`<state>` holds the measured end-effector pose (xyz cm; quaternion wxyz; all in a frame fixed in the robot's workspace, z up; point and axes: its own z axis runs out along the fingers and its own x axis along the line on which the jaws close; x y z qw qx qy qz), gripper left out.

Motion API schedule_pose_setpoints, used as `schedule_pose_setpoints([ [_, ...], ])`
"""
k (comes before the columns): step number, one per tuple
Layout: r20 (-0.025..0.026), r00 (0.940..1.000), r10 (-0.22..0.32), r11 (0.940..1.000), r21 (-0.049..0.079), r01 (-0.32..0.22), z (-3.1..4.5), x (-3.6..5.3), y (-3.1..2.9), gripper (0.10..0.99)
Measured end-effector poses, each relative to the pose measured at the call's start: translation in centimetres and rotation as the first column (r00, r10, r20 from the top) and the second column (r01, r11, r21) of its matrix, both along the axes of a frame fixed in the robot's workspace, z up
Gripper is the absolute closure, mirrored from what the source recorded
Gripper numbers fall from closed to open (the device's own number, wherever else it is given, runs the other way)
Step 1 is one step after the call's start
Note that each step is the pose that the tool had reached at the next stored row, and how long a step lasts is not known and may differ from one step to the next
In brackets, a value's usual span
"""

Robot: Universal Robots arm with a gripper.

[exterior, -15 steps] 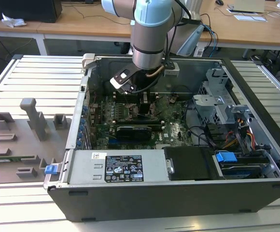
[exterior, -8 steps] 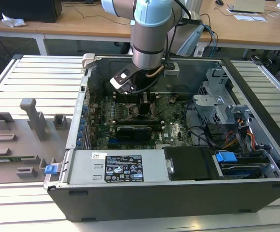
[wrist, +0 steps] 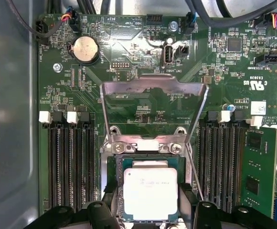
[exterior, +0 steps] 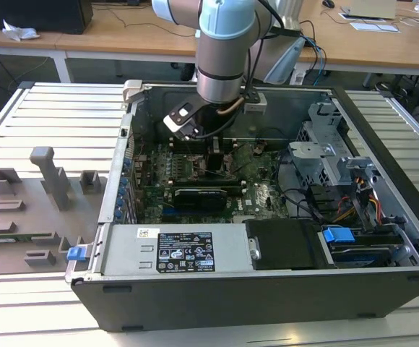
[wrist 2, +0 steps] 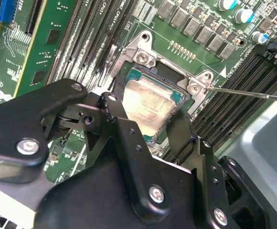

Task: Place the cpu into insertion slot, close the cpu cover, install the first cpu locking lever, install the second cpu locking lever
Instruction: 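Place the cpu into insertion slot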

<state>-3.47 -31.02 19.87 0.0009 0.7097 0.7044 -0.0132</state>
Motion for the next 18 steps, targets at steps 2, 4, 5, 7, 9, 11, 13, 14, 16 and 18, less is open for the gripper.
schedule_pose_setpoints([
  [2,0.0,1.0,0.0,1.0,0.0,0.0,-0.01,-0.04,0.06,0.467],
  [4,0.0,1.0,0.0,1.0,0.0,0.0,-0.02,-0.06,0.13,0.467],
  [5,0.0001,1.0,0.0,1.0,0.0,0.0,-0.04,-0.06,0.15,0.467],
  [7,0.0,1.0,0.0,1.0,0.0,0.0,-0.06,-0.06,0.18,0.467],
  [9,-0.0003,1.0,0.0,1.0,-0.001,0.0,-0.01,-0.06,0.18,0.467],
  [11,0.0,1.0,0.0,1.0,-0.001,0.0,0.48,-0.06,0.19,0.467],
  [13,0.0,1.0,0.0,1.0,-0.002,0.0,1.3,-0.06,0.19,0.467],
  [14,0.0002,1.0,0.0,1.0,-0.002,0.0,1.45,-0.06,0.23,0.467],
  [16,0.0001,1.0,0.0,1.0,-0.002,0.0,1.47,-0.06,0.23,0.612],
  [18,0.0001,1.0,0.0,1.0,-0.002,0.0,1.47,-0.06,0.23,0.733],
])
